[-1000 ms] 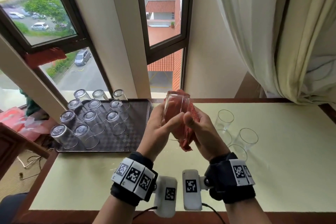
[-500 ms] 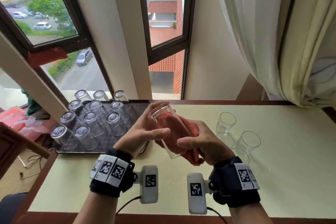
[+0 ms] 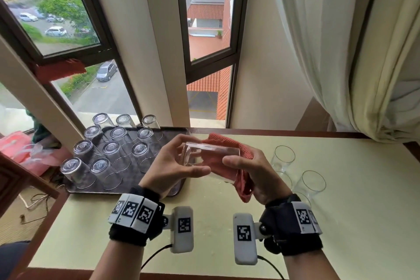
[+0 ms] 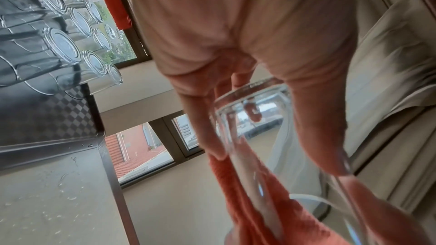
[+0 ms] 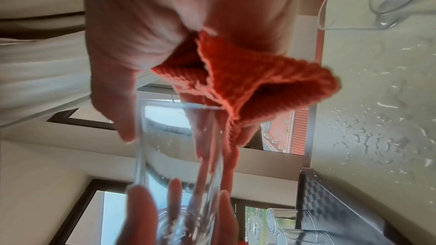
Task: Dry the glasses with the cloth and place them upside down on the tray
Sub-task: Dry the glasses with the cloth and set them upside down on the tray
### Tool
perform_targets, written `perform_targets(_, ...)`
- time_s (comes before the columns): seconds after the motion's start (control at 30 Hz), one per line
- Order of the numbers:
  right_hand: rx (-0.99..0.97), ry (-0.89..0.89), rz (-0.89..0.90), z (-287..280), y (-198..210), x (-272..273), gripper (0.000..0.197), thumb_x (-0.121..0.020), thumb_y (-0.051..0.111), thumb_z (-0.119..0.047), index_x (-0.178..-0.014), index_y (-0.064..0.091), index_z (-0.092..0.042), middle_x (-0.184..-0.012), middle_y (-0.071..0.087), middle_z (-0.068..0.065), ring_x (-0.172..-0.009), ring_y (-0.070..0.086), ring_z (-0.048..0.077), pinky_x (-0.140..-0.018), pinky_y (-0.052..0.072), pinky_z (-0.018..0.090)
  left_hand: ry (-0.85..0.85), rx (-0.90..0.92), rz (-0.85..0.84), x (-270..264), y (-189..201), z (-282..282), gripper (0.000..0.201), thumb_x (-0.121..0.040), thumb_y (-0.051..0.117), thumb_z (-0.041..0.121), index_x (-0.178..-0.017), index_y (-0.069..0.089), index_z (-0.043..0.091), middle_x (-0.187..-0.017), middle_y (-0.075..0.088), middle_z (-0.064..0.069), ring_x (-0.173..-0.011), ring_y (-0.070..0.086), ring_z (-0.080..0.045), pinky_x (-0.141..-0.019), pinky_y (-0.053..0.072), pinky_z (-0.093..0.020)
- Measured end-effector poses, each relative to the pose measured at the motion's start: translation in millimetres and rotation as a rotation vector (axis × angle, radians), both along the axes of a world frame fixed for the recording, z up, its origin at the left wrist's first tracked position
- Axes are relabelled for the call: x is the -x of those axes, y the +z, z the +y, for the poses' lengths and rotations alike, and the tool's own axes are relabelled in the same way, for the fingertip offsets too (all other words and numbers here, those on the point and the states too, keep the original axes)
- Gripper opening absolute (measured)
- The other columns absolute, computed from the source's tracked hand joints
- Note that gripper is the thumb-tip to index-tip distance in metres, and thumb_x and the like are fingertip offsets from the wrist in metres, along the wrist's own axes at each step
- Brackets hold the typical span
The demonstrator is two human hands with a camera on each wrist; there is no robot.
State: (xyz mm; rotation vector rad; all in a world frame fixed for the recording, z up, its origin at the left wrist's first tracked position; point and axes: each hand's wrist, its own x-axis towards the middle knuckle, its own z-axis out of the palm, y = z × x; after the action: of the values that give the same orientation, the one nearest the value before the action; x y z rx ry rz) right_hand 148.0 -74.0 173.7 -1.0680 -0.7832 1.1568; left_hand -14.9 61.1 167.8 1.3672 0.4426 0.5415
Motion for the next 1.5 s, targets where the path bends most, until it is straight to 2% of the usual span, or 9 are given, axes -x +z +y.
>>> perform_targets(0.17,0.047,-0.266,-0.115,3.3,5.8,0.0,0.055,-0.062,0.079,-0.034,-0.112,0.069,-0.015,-0.102,0.075,0.009,-0.095,0.071,0.023,-0.072,0.055,0.027,0.119,-0.006,-0.032,-7.8,-3.8,-9.5,0.093,-0.036,0.1,0.034,-0.112,0.055,0.004,-0.112,0.074,-0.01,-0.103,0.072,-0.026,-0.077,0.059,-0.028)
perform_targets(0.43,-0.028,-0.548,0.048,2.3,22.0,4.1,0.022,-0.096,0.052,-0.031,-0.092,0.067,-0.015,-0.062,0.068,-0.002,-0.046,0.06,0.013,-0.043,0.049,0.027,0.272,0.034,-0.069,-10.7,-4.4,-9.8,0.103,-0.029,0.101,0.045,-0.112,0.053,0.008,-0.108,0.074,-0.015,-0.096,0.074,-0.032,-0.075,0.06,-0.031)
perform_targets(0.57,-0.105,-0.478,-0.085,9.1,17.5,15.8,0.032,-0.084,0.055,-0.032,-0.112,0.067,-0.023,-0.072,0.069,-0.002,-0.048,0.054,0.014,-0.045,0.048,0.029,0.306,0.123,-0.101,-17.7,-2.6,-19.1,0.106,-0.025,0.102,0.044,-0.112,0.052,0.008,-0.106,0.075,-0.014,-0.094,0.074,-0.032,-0.073,0.062,-0.037)
perform_targets(0.7,-0.135,-0.53,-0.276,15.6,3.6,18.3,0.013,-0.095,0.061,-0.033,-0.103,0.071,-0.034,-0.097,0.068,-0.01,-0.073,0.055,0.008,-0.066,0.048,0.023,0.355,0.152,-0.104,-21.0,1.4,-22.7,0.107,-0.024,0.101,0.048,-0.113,0.052,0.01,-0.108,0.075,-0.013,-0.105,0.068,-0.042,-0.095,0.049,-0.06)
perform_targets(0.8,-0.1,-0.496,-0.409,15.3,5.7,16.9,0.02,-0.089,0.055,-0.048,-0.097,0.073,-0.045,-0.093,0.062,-0.019,-0.085,0.055,0.011,-0.077,0.046,0.029,0.366,0.146,-0.107,-20.7,7.3,-20.8,0.106,-0.024,0.101,0.048,-0.111,0.054,0.012,-0.109,0.074,-0.015,-0.108,0.066,-0.045,-0.098,0.048,-0.064)
perform_targets(0.97,-0.085,-0.294,-0.457,6.2,27.1,3.8,0.025,-0.085,0.056,-0.037,-0.082,0.066,-0.014,-0.074,0.051,0.001,-0.057,0.053,0.008,-0.051,0.046,0.023,0.346,0.133,-0.081,-18.4,10.8,-15.3,0.107,-0.02,0.1,0.052,-0.109,0.053,0.015,-0.108,0.075,-0.012,-0.106,0.069,-0.039,-0.092,0.054,-0.055)
perform_targets(1.13,-0.043,-0.201,-0.39,4.9,28.8,3.6,0.016,-0.08,0.054,-0.024,-0.085,0.069,-0.022,-0.084,0.048,0.003,-0.054,0.05,0.002,-0.047,0.041,0.019,0.278,0.125,-0.087,-20.4,11.6,-14.4,0.102,-0.019,0.1,0.043,-0.107,0.056,0.015,-0.091,0.077,0.0,-0.087,0.072,-0.023,-0.072,0.059,-0.034)
perform_targets(1.33,0.002,-0.07,-0.354,-7.5,18.9,-3.4,0.036,-0.074,0.063,-0.04,-0.102,0.067,-0.018,-0.094,0.054,0.003,-0.06,0.053,0.007,-0.051,0.046,0.02,0.242,0.081,-0.056,-19.0,12.4,-10.6,0.107,-0.018,0.101,0.048,-0.107,0.056,0.011,-0.088,0.076,-0.001,-0.083,0.071,-0.023,-0.071,0.06,-0.035)
perform_targets(1.5,-0.068,-0.407,-0.174,-13.8,28.5,-19.5,0.018,-0.086,0.068,0.002,-0.093,0.061,-0.014,-0.091,0.073,0.006,-0.074,0.07,0.02,-0.052,0.057,0.029,0.228,0.129,-0.028,-21.1,5.4,-14.6,0.108,-0.015,0.101,0.047,-0.107,0.057,0.01,-0.097,0.072,-0.01,-0.08,0.073,-0.024,-0.066,0.062,-0.031)
